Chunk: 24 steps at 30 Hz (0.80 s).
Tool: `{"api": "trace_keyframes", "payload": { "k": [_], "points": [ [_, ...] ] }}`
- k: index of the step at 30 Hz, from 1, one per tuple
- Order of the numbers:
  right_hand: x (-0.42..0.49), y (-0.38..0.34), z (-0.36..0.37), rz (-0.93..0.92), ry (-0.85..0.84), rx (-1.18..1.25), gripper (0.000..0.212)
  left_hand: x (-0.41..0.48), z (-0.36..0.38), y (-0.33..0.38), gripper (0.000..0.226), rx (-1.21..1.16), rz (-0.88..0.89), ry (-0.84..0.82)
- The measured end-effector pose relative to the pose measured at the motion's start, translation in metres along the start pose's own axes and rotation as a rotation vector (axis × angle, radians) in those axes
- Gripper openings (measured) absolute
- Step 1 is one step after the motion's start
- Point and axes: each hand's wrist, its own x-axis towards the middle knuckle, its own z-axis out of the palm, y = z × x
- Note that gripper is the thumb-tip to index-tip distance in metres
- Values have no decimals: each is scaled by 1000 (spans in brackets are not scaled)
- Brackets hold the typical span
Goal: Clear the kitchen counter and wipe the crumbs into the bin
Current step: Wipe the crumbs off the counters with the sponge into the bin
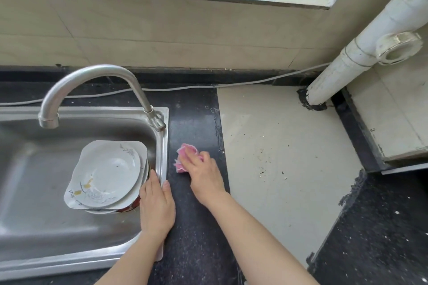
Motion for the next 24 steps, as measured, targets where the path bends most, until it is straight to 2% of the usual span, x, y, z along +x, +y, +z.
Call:
{"api": "trace_keyframes", "payload": {
  "k": [3, 5, 9, 11, 14, 16, 18, 21, 24],
  "points": [
    [-2, 38, -7, 136, 80, -37, 66, 1, 1, -1, 50, 3, 2, -1],
    [-8, 62, -15, 302, 118, -63, 72, 2, 1, -2, 49, 4, -6, -8],
    [-7, 88, -39, 655, 234, 2, 70, 1, -1, -1, 49, -13, -15, -12],
    [1, 82, -44, 605, 330, 65, 61, 1, -1, -1, 49, -23, -21, -13],
    [21, 40, -36, 283, 371, 163, 55, 2, -2, 1, 49, -31, -34, -16],
    [37, 9, -18, 76, 264, 127, 54, 1, -2, 2, 50, -47, -49, -16],
    [50, -12, 0, -33, 86, 65, 55, 1, -2, 3, 52, -69, -57, -10],
    [63, -1, 5, -26, 27, -49, 58, 1, -3, 4, 52, -77, -55, -9],
    [69, 37, -14, 264, 95, -101, 61, 1, -3, 3, 52, -54, -63, -17]
  ]
}}
